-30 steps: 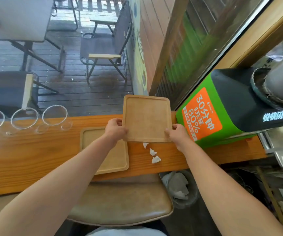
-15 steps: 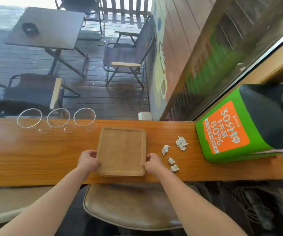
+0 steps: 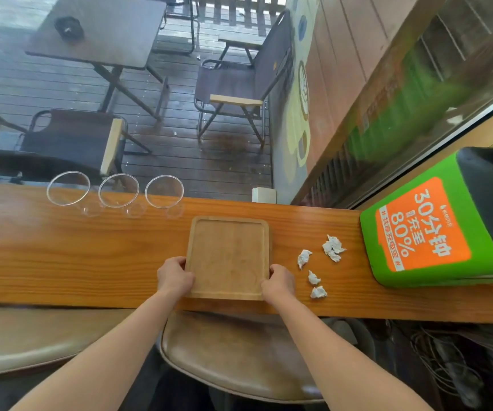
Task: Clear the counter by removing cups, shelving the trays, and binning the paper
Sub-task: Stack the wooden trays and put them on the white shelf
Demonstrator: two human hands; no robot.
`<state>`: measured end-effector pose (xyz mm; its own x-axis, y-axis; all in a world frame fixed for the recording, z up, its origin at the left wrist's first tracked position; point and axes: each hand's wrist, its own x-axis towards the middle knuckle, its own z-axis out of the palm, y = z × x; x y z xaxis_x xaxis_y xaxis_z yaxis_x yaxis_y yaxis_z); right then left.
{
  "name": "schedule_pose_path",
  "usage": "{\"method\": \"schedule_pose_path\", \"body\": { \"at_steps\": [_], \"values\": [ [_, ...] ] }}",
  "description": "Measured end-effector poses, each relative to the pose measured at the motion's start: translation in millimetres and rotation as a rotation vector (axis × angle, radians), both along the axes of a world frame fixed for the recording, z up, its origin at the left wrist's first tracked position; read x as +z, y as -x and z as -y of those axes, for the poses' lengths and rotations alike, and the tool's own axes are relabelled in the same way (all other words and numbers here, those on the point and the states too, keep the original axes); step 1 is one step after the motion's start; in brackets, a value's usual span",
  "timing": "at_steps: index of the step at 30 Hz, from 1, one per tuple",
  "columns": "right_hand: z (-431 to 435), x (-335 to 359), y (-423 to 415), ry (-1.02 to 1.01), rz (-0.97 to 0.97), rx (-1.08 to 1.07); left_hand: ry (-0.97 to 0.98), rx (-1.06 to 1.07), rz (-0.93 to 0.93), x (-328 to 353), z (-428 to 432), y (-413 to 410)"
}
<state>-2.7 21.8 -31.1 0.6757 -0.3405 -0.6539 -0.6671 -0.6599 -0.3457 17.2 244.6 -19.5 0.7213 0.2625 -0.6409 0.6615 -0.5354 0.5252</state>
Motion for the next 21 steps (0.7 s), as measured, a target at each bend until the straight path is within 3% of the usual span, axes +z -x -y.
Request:
{"method": "schedule_pose_path", "body": {
  "at_steps": [16,21],
  "values": [
    [5.0,7.9,3.3,-0.004,0.018,-0.105,-0.041,-0.058,0.014,-2.7,9.4,2.0],
    [4.1,1.3,-13.1,-0.174,-0.016,-0.196,-0.010,0.016,-0.060,-4.6,7.1,-14.9]
  ]
}}
